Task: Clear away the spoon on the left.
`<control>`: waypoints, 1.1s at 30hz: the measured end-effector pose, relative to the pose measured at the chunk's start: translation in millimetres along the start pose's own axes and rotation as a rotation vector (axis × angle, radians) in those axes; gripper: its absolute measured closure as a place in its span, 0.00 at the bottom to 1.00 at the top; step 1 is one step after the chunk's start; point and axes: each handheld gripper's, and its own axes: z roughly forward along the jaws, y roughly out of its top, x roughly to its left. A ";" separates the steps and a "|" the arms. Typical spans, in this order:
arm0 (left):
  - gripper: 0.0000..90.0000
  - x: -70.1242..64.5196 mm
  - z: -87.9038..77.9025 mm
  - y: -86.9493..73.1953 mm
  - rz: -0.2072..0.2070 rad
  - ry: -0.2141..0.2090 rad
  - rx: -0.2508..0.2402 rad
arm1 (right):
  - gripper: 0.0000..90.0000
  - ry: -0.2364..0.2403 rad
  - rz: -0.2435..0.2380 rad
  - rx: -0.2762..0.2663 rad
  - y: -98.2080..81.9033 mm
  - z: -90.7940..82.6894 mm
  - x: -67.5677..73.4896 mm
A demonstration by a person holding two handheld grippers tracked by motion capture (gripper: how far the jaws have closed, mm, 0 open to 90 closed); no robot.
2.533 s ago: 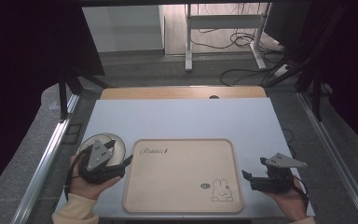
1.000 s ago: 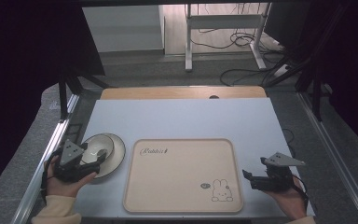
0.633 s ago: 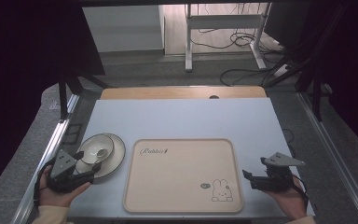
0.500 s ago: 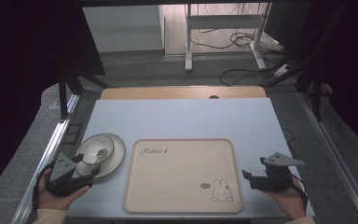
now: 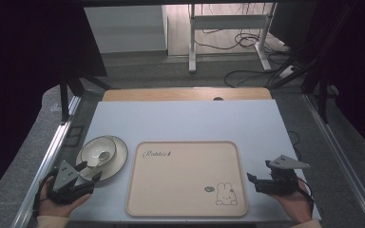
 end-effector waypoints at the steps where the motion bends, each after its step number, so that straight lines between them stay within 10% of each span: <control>1: 0.50 -0.8 -0.6 -1.1 0.017 0.001 -0.003 | 0.18 0.000 -0.001 0.001 0.0 0.1 0.0; 14: 0.85 -0.6 -3.5 -1.9 0.042 0.025 -0.017 | 0.18 -0.005 -0.004 0.004 -0.2 0.8 0.1; 33: 0.99 -1.1 -3.3 -1.3 0.058 0.093 -0.002 | 0.18 -0.005 -0.006 0.007 -0.7 1.4 0.0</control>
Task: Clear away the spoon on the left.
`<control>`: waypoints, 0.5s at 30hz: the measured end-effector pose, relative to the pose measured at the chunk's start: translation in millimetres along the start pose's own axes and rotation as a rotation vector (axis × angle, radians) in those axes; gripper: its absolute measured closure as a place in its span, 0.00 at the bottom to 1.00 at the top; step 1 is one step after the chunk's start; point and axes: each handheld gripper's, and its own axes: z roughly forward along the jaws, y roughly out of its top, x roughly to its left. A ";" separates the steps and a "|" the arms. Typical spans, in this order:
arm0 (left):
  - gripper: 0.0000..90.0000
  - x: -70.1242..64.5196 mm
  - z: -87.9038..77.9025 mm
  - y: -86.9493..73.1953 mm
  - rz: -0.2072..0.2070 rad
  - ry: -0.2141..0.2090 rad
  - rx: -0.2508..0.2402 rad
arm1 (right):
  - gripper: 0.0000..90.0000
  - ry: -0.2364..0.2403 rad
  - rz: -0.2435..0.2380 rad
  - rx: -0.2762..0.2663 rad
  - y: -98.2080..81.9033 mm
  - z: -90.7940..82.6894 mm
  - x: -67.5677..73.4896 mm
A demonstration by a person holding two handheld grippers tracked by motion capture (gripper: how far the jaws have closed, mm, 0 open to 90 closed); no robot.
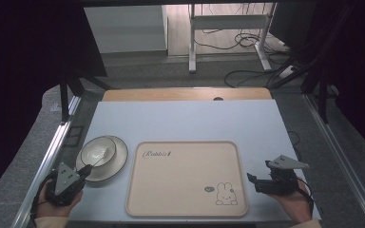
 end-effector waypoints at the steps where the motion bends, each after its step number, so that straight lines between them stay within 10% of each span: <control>1: 1.00 -0.1 0.0 0.2 0.001 0.001 -0.001 | 0.18 0.000 -0.001 0.001 -0.1 0.1 0.0; 15: 1.00 1.3 -6.8 5.3 -0.011 0.027 -0.052 | 0.18 -0.002 -0.004 0.000 -0.1 0.2 -0.1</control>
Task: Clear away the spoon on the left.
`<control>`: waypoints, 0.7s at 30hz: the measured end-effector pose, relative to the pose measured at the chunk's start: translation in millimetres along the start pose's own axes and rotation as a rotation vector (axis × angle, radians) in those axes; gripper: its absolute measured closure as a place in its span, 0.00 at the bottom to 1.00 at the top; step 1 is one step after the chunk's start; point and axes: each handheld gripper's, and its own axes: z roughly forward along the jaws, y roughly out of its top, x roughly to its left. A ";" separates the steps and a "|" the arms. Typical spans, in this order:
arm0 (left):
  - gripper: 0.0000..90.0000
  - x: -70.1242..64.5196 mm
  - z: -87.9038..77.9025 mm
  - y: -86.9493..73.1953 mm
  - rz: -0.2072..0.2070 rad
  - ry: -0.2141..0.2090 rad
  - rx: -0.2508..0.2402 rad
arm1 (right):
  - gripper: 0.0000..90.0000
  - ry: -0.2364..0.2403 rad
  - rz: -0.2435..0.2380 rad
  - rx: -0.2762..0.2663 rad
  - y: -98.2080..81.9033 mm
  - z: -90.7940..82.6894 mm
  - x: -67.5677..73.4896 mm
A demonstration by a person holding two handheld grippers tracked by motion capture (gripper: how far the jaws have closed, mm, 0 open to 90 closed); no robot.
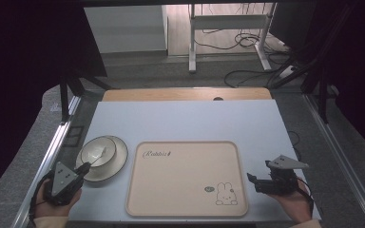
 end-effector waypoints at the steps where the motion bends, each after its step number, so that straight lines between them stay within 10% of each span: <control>1: 1.00 0.3 -0.7 0.7 0.001 0.002 -0.003 | 0.18 0.000 0.001 -0.001 0.0 0.0 -0.1; 21: 1.00 -3.1 -13.3 20.2 0.026 0.014 -0.070 | 0.19 -0.010 0.002 -0.018 1.1 -2.6 -0.7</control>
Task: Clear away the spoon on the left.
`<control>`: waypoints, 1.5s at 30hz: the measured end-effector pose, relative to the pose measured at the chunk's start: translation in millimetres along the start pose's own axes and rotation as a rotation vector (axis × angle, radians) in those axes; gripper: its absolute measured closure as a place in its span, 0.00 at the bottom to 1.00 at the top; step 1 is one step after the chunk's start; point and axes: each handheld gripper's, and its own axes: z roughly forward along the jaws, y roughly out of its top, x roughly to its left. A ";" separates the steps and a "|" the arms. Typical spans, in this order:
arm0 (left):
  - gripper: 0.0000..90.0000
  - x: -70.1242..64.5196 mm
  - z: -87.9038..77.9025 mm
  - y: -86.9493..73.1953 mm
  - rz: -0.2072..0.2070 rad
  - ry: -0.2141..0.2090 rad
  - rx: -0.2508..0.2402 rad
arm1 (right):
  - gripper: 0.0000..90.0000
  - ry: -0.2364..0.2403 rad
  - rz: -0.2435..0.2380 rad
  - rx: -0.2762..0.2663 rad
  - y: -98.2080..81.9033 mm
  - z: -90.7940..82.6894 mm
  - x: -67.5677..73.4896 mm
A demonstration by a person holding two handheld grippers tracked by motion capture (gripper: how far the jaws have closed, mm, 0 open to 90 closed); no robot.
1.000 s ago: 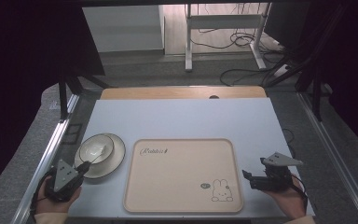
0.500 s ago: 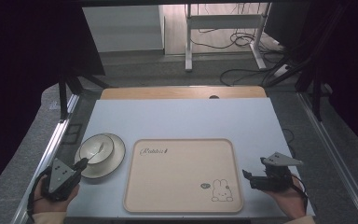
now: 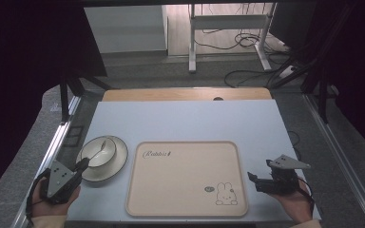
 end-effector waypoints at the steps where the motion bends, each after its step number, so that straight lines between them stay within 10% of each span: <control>1: 1.00 -1.2 -2.0 2.9 0.003 -0.005 -0.014 | 0.19 -0.002 0.002 -0.002 0.2 -0.4 0.2; 45: 1.00 -34.2 -3.5 60.2 0.090 -0.093 -0.154 | 0.19 -0.004 0.001 -0.010 0.5 -0.3 0.5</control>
